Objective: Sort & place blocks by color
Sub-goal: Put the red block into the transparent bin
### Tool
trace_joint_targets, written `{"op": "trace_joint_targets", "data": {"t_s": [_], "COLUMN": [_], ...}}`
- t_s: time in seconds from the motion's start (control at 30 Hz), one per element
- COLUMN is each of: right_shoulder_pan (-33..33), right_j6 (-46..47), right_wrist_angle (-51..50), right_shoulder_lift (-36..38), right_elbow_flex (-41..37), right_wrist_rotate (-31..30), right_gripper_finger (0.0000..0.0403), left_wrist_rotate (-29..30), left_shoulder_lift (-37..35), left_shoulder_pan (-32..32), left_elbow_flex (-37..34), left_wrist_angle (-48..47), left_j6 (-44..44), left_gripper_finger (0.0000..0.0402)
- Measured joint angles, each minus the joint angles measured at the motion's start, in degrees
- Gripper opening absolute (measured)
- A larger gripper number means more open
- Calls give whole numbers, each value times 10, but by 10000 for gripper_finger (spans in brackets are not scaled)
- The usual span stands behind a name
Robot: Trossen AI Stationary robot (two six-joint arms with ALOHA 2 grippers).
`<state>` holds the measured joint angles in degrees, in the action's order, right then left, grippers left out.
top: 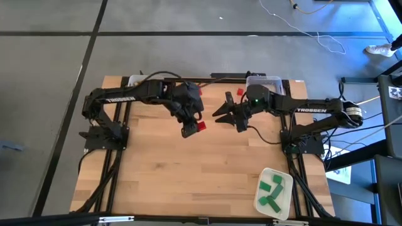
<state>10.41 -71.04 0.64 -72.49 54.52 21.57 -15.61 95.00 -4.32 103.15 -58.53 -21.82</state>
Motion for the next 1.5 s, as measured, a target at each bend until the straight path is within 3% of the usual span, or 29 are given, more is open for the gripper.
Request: {"op": "trace_joint_targets", "data": {"t_s": [0.13, 0.33, 0.9, 1.5], "right_shoulder_pan": [-15, -36, -55, -71], "right_j6": [-14, -41, -46, -47], "right_wrist_angle": [1, 21, 60, 135], "right_shoulder_lift": [0, 0, -2, -62], "right_elbow_flex": [0, 0, 0, 0], "right_wrist_rotate": [-2, -45, -45, -45], "right_gripper_finger": [163, 163, 163, 148], "left_wrist_rotate": [-45, -63, -64, -61], "left_shoulder_lift": [0, 3, 3, 6], "left_shoulder_pan": [-16, -29, -27, -27], "left_elbow_flex": [0, 0, 0, 0], "left_wrist_angle": [27, 56, 55, 55], "left_j6": [5, 6, 10, 11], "left_gripper_finger": [118, 118, 118, 118]}}
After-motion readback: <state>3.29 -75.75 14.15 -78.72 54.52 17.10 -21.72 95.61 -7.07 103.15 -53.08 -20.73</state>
